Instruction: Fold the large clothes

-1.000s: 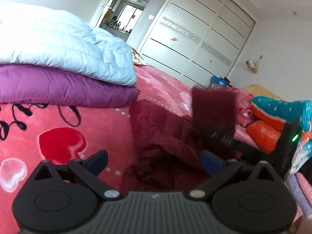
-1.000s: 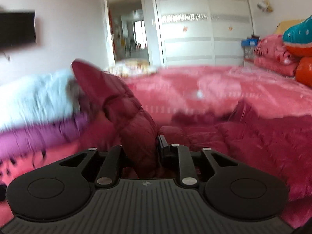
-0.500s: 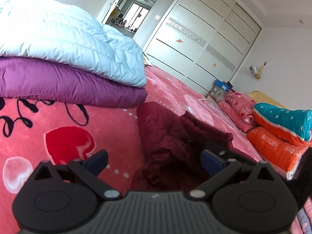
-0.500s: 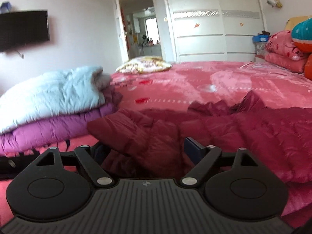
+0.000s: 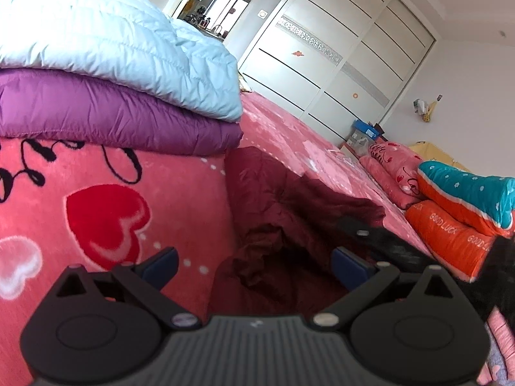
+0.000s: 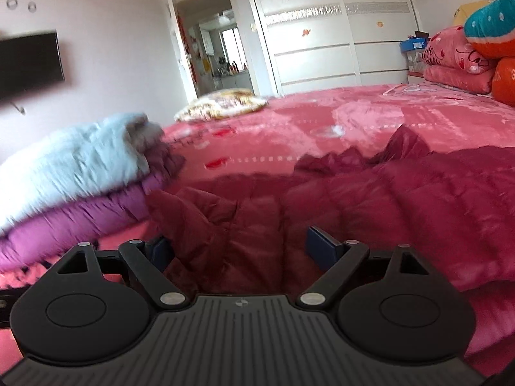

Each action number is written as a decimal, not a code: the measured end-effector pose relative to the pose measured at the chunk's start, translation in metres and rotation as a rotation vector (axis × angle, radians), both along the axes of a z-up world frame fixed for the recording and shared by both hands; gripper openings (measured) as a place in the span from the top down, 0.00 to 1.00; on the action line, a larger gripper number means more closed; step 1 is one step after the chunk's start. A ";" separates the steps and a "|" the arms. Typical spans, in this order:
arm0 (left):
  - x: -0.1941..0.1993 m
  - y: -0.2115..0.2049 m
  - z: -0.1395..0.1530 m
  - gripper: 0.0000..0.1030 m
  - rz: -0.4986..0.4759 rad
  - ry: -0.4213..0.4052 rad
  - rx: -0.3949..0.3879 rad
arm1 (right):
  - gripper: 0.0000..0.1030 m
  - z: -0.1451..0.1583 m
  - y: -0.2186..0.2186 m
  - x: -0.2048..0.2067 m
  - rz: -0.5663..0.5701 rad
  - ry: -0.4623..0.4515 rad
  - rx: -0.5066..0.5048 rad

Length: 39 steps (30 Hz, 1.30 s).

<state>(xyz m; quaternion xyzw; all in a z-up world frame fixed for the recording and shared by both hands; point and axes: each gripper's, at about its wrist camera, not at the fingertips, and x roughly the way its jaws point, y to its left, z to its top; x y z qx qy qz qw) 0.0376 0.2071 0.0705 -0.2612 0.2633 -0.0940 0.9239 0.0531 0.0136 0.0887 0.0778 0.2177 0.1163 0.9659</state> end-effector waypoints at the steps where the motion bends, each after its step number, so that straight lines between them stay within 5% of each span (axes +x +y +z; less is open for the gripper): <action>1: 0.000 0.000 -0.001 0.02 -0.001 0.001 0.002 | 0.00 -0.003 0.007 0.005 0.000 0.004 -0.020; 8: 0.003 0.002 -0.005 0.02 -0.001 0.015 -0.006 | 0.00 -0.010 0.035 0.020 0.025 0.029 -0.091; 19: 0.004 0.007 -0.006 0.02 0.007 0.024 -0.028 | 0.00 0.011 0.020 -0.021 0.093 0.075 -0.011; 26: 0.005 0.010 -0.007 0.02 0.011 0.035 -0.045 | 0.00 0.021 0.007 -0.039 0.114 0.008 0.040; 39: 0.010 0.005 -0.016 0.02 -0.002 0.072 -0.035 | 0.00 -0.016 0.019 0.014 0.016 0.070 -0.065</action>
